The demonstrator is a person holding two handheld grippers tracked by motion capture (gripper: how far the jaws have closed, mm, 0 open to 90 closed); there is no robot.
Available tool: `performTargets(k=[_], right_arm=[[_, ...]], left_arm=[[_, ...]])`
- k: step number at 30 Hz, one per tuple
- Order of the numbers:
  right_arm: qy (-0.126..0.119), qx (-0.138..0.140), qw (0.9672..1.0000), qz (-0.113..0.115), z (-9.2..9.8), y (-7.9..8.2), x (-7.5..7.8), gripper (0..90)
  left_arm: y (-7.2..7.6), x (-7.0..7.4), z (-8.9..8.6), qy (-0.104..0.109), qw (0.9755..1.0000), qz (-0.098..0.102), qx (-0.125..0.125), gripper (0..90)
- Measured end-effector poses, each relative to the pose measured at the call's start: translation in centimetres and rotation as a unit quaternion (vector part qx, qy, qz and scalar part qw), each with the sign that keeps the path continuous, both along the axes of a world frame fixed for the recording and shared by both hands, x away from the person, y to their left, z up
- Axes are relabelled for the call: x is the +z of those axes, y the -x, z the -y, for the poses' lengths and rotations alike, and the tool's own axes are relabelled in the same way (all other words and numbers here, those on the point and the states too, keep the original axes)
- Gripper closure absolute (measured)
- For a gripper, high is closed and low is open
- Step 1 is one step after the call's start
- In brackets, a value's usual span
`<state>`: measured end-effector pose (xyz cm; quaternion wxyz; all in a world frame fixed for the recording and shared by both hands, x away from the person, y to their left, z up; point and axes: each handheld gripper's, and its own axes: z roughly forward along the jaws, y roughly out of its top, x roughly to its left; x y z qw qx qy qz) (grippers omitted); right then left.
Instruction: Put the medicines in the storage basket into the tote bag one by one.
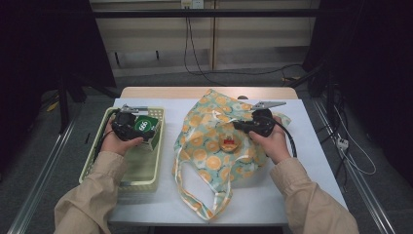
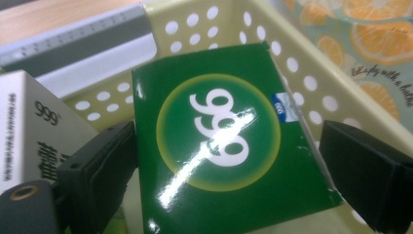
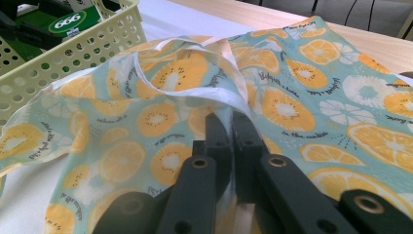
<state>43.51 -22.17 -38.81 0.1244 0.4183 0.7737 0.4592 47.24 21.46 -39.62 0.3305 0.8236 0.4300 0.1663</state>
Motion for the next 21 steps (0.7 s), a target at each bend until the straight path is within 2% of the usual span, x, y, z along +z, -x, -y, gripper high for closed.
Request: performTargets(k=[3, 4, 6, 9, 13, 15, 17, 21], right_arm=[[0.000, -0.002, 1.0000, 0.000, 0.09, 0.01, 0.02, 87.9], [0.001, -0.002, 1.0000, 0.000, 0.12, 0.01, 0.04, 87.9], [0.002, -0.002, 1.0000, 0.001, 0.16, 0.01, 0.08, 87.9], [0.002, -0.004, 1.0000, 0.000, 0.23, 0.01, 0.13, 87.9], [0.004, -0.004, 1.0000, 0.000, 0.23, -0.01, 0.09, 87.8], [0.003, -0.003, 1.0000, 0.001, 0.21, -0.02, 0.06, 87.9], [0.003, -0.003, 1.0000, 0.001, 0.21, -0.02, 0.05, 87.9], [0.003, -0.003, 1.0000, 0.001, 0.23, 0.02, 0.12, 87.9]], left_arm=[[-0.09, -0.49, -0.12, 0.005, 0.9999, -0.008, 0.003, 6.8], [-0.06, -0.69, 0.00, 0.007, 0.9999, -0.006, 0.012, 6.5], [-0.10, -0.74, 0.03, 0.002, 0.9999, -0.007, 0.007, 6.1], [-0.10, -0.90, 0.34, -0.012, 0.9999, -0.008, 0.008, 5.4], [-0.11, -1.10, 0.59, -0.020, 0.9997, -0.010, 0.013, 5.8], [-0.11, -1.03, 0.61, -0.020, 0.9996, -0.010, 0.016, 7.1], [-0.04, -0.81, 0.46, -0.013, 0.9997, -0.009, 0.017, 12.1], [0.14, -0.63, 0.35, -0.008, 0.9997, -0.013, 0.017, 14.3]])
